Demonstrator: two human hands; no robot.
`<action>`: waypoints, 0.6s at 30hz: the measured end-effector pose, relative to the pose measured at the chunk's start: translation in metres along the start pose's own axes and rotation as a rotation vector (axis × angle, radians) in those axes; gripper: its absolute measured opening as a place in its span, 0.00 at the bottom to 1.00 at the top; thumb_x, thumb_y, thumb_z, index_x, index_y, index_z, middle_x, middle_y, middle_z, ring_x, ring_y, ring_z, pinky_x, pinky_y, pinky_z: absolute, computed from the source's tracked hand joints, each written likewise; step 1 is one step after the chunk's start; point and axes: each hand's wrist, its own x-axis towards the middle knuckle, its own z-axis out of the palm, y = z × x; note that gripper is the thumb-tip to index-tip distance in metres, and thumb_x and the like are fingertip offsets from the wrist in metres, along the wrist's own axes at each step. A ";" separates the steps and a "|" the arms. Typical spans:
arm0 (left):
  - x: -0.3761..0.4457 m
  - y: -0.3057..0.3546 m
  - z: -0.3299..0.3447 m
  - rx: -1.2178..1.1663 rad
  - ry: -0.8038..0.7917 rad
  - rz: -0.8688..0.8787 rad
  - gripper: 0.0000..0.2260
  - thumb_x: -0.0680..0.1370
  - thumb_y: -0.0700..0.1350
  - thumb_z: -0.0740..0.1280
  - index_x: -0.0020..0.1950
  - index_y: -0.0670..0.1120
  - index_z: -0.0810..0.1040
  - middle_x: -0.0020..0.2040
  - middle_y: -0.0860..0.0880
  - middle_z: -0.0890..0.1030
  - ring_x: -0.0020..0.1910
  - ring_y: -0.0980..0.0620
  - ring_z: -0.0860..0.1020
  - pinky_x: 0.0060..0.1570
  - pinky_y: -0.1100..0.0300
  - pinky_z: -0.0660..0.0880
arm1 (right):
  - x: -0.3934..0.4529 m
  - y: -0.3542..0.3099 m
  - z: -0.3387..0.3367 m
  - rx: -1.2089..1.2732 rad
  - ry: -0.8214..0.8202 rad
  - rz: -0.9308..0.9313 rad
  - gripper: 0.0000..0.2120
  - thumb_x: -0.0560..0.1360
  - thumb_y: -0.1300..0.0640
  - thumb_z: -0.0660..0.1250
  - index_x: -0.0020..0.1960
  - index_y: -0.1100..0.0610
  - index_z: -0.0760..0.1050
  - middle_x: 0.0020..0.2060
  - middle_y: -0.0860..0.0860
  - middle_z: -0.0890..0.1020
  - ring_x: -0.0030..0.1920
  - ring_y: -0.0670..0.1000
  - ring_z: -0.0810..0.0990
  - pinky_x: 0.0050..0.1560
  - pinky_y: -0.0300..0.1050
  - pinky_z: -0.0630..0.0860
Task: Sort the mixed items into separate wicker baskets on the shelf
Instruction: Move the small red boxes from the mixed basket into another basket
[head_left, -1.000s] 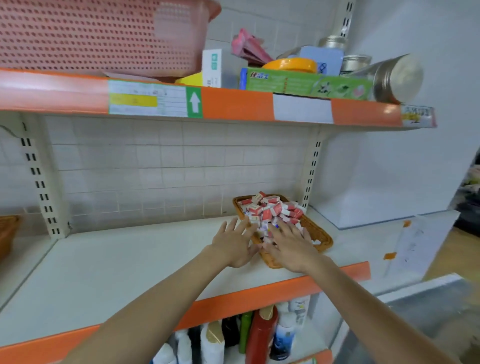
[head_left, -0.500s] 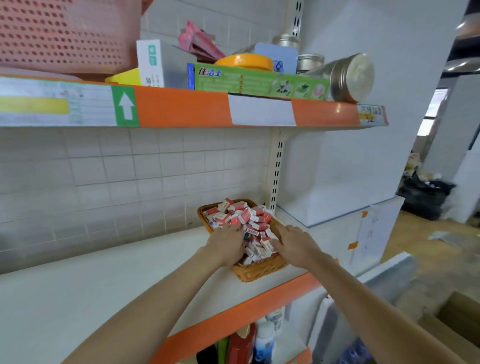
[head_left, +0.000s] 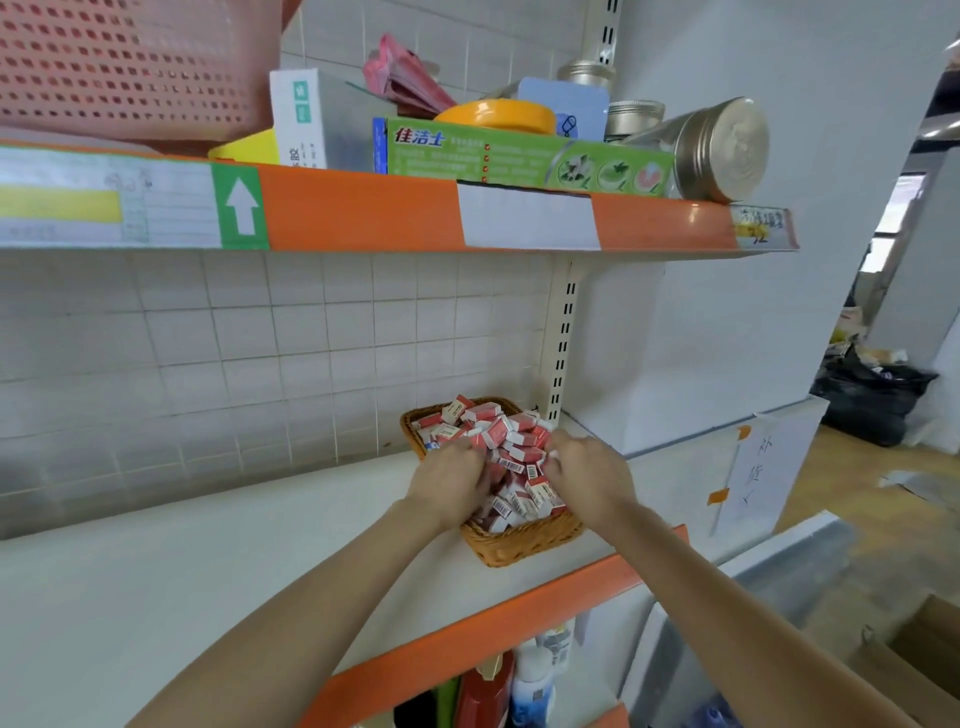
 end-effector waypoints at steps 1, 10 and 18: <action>-0.003 -0.001 -0.004 -0.025 0.025 -0.009 0.12 0.82 0.48 0.56 0.53 0.41 0.75 0.52 0.44 0.76 0.47 0.46 0.76 0.44 0.55 0.73 | -0.002 -0.004 -0.003 0.054 0.030 -0.022 0.12 0.80 0.59 0.56 0.61 0.58 0.72 0.44 0.54 0.81 0.42 0.53 0.78 0.38 0.41 0.67; -0.069 -0.037 -0.045 -0.150 0.085 -0.264 0.13 0.82 0.48 0.59 0.56 0.40 0.77 0.53 0.43 0.76 0.51 0.43 0.77 0.46 0.57 0.69 | -0.021 -0.068 -0.005 0.396 -0.034 -0.236 0.11 0.79 0.59 0.58 0.60 0.58 0.72 0.40 0.55 0.80 0.41 0.56 0.78 0.37 0.44 0.66; -0.155 -0.100 -0.081 -0.141 0.097 -0.421 0.10 0.81 0.45 0.62 0.53 0.40 0.79 0.52 0.45 0.80 0.52 0.45 0.78 0.48 0.58 0.72 | -0.044 -0.161 -0.001 0.507 -0.160 -0.394 0.13 0.80 0.56 0.60 0.62 0.57 0.74 0.57 0.55 0.80 0.54 0.55 0.78 0.50 0.46 0.74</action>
